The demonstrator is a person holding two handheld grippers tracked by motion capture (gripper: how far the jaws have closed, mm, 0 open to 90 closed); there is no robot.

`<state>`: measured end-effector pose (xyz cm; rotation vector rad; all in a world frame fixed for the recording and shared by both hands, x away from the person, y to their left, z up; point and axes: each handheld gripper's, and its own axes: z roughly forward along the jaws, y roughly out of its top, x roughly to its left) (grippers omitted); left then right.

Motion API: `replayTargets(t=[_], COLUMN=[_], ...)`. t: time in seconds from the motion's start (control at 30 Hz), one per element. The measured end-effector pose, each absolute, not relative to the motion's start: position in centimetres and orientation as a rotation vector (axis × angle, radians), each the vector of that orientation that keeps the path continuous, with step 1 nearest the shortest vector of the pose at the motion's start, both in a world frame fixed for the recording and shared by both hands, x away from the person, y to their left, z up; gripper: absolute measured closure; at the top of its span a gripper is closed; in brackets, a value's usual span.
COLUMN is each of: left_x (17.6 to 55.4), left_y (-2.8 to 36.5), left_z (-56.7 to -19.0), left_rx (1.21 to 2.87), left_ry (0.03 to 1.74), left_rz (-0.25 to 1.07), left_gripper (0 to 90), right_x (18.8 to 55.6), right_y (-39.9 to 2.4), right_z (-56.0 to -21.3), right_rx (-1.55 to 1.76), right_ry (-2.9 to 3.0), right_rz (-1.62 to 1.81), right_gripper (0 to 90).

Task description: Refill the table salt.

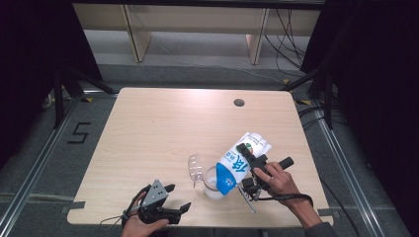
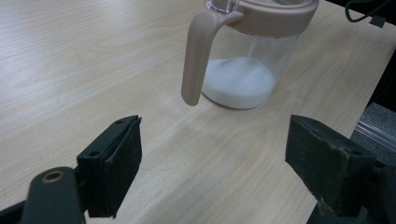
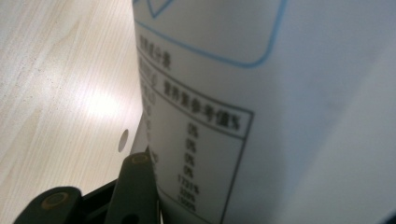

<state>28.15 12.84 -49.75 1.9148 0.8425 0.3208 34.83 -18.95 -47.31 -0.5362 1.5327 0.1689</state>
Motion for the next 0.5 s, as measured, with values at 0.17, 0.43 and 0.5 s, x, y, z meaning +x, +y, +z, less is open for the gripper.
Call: replayTargets(t=[0.17, 0.43, 0.5], left_x=[28.14, 28.15, 28.10], left_y=[12.83, 12.85, 12.80], left_z=[-49.75, -49.74, -49.76], left_rx=[1.914, 1.915, 1.908], left_ry=[0.843, 0.842, 0.854], left_rz=[0.321, 0.319, 0.312], left_gripper=[18.4, 18.4, 18.4], right_x=[34.80, 34.83, 34.83], right_y=[-18.95, -18.86, -18.97], right_z=[-47.26, -46.99, -47.25], right_rx=[-0.535, -0.573, -0.542], right_ry=[1.532, 1.509, 1.530], right_rz=[0.164, 0.145, 0.161], right_gripper=[59.1, 59.4, 59.5])
